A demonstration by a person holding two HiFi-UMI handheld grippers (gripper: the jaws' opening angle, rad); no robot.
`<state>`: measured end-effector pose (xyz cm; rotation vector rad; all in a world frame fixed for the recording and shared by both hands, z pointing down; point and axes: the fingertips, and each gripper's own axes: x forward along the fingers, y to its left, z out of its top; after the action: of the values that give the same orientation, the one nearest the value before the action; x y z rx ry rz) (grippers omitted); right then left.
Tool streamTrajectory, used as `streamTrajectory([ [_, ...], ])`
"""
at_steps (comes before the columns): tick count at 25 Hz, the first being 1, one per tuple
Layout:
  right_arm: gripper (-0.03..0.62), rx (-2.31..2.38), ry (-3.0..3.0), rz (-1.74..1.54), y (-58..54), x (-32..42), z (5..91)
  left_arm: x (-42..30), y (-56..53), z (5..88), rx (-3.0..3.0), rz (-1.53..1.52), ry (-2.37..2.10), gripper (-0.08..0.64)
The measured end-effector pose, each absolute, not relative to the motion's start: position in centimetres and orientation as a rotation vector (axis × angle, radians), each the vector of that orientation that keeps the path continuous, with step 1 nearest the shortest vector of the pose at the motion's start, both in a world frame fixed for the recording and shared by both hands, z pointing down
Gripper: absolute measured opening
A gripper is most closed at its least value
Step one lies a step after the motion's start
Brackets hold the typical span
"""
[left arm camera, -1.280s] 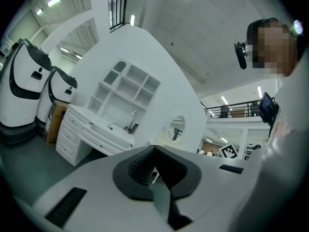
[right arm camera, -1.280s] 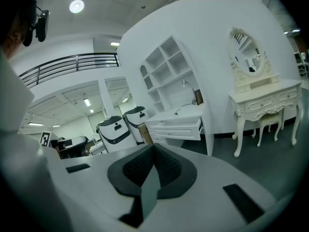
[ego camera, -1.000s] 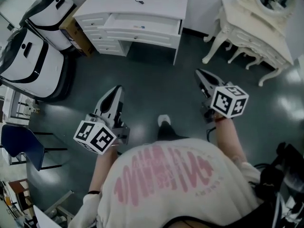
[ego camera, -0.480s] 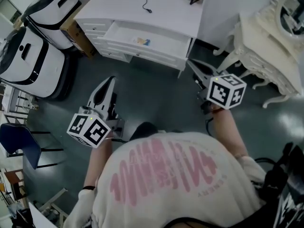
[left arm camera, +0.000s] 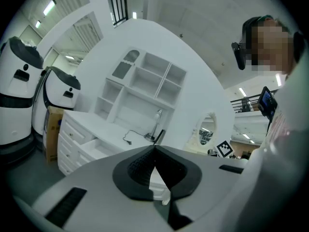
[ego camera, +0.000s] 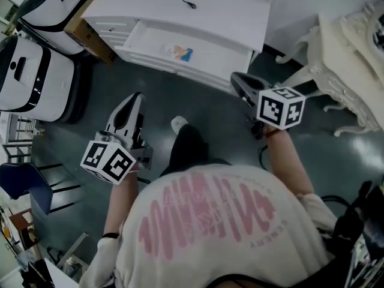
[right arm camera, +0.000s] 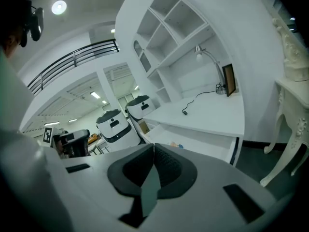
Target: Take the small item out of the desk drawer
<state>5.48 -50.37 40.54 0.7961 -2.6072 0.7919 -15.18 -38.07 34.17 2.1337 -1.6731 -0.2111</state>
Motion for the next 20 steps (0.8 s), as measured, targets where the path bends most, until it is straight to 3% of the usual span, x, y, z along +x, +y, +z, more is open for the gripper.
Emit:
streamTrajectory([
  [14,0.023,0.499,-2.339,0.545,-64.9,-10.1,52.9,-27.3,-53.7,40.6,2.035,-0.141,-1.58,0.029],
  [15,0.045,0.465,-2.31,0.549,-65.3,-10.9,54.1,-27.8,-54.5,40.9,2.036,-0.135,-1.566,0.029],
  [17,0.202,0.398,-2.242,0.557,-65.7,-12.0,56.6,-28.3,-55.6,41.7,2.033,-0.118,-1.532,0.029],
  [20,0.257,0.304,-2.142,0.506,-65.9,-12.9,60.1,-29.0,-56.9,43.0,2.022,-0.09,-1.498,0.029],
])
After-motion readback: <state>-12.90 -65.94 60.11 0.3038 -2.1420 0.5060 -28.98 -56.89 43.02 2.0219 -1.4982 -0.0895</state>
